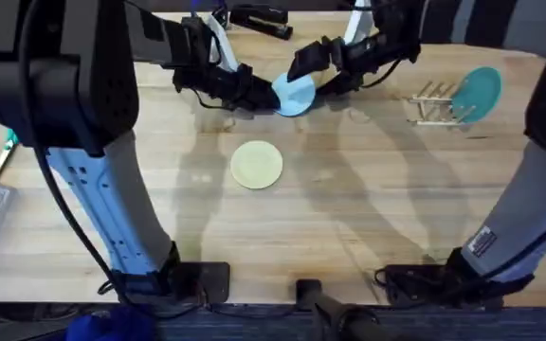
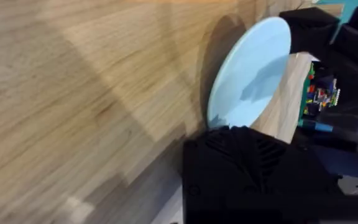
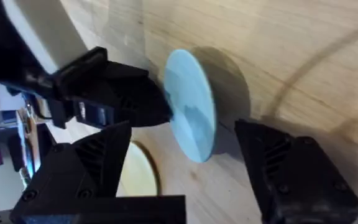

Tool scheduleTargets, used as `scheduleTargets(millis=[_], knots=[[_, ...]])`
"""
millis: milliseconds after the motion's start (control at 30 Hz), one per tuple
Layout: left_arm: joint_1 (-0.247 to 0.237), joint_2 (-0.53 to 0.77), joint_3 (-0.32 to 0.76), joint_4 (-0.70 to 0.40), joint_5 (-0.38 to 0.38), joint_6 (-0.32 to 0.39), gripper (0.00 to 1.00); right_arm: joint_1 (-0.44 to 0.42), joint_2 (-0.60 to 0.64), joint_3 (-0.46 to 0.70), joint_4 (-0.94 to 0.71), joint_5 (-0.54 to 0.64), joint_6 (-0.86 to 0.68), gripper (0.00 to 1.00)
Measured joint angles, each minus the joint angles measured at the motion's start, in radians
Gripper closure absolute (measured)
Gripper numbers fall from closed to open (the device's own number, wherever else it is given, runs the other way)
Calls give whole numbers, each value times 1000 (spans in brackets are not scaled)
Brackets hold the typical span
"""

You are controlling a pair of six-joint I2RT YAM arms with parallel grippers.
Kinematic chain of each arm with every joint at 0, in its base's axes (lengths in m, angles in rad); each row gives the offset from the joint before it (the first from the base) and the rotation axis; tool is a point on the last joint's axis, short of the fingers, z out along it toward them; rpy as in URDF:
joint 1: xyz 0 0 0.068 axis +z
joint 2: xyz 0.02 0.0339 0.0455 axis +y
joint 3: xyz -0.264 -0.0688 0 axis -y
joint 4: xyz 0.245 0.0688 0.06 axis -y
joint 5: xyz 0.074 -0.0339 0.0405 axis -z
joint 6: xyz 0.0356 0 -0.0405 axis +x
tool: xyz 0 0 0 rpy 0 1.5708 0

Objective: Pick up the plates from the table one by one and place each into a slot on the dish rack.

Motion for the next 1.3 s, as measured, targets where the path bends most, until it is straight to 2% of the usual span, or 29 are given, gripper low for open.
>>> scheduleTargets(millis=[567,767,933,1233,1300], knots=[[0,0,0,0,0,0,960,35,17,6,2,-4,24,8],[0,0,0,0,0,0,960,41,42,6,0,-8,38,399],[0,0,0,0,0,0,959,40,50,6,-1,-4,44,646],[0,0,0,-5,-1,0,960,39,50,6,-1,-5,46,887],[5,0,4,-45,-2,0,961,39,50,6,-2,-23,45,964]])
